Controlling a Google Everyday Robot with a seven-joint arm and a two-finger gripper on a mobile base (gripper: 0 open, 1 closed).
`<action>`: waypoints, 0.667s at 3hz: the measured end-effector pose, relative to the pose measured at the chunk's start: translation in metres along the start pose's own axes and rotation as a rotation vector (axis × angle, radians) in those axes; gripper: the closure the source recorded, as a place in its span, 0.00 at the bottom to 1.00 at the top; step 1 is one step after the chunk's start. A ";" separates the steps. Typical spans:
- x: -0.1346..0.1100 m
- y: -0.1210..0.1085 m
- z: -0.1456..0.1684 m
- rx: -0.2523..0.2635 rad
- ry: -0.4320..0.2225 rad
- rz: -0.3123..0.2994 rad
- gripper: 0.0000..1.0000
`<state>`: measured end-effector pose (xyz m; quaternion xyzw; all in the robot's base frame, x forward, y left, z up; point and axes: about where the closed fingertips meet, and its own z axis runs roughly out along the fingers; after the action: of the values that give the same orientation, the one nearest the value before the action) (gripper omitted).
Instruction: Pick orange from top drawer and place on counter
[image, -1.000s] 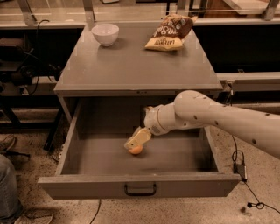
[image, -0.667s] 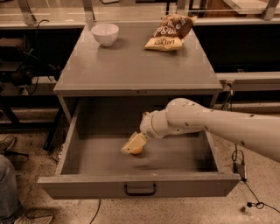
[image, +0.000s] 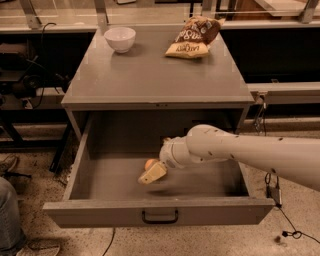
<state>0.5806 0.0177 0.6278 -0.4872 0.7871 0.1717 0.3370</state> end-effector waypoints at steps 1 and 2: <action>0.001 0.001 0.000 0.000 -0.001 0.002 0.02; 0.005 0.003 -0.001 0.000 -0.003 0.008 0.24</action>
Offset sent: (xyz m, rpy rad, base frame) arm -0.0066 -0.0081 -0.0034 0.0100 0.0050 -0.0158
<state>0.5765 0.0151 0.6255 -0.4839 0.7886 0.1738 0.3374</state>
